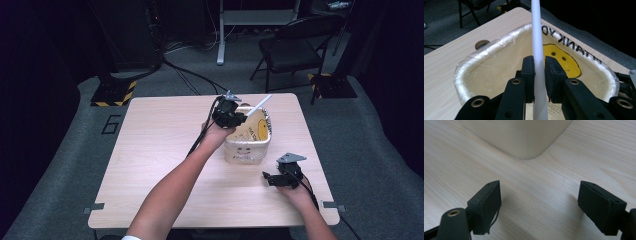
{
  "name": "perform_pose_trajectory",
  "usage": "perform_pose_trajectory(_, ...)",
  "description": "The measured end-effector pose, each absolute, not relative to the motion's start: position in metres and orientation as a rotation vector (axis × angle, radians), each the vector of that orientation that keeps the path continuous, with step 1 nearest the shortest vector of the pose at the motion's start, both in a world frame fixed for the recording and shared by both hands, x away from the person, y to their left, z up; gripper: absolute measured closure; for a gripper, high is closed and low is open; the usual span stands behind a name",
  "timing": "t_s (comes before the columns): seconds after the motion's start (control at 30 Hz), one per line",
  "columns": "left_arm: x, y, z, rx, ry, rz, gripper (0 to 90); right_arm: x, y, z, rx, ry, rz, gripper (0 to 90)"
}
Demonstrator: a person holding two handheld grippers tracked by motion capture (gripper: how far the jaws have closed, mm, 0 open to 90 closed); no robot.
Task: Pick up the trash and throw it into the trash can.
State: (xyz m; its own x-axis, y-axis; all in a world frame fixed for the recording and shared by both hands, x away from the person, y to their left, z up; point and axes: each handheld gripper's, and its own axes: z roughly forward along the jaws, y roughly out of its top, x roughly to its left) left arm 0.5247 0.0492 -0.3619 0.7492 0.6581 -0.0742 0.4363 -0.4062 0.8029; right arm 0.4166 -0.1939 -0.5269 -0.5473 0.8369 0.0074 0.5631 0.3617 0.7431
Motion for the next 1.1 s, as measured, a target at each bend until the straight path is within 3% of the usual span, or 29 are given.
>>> perform_pose_trajectory(0.6, 0.530, 0.038, -0.373, 2.111, 0.809, 0.312, 77.2, 0.416, -0.193, -0.527, 1.227, 2.252, 1.011, 18.3)
perform_pose_trajectory(0.87, 0.527, 0.043, -0.372, 2.105, 0.837, 0.308, 57.9, 0.416, -0.194, -0.527, 1.219, 2.258, 1.009, 18.3)
perform_pose_trajectory(1.1, 0.520, 0.062, -0.369, 2.089, 0.859, 0.344, 49.1, 0.416, -0.194, -0.527, 1.220, 2.258, 1.009, 18.3)
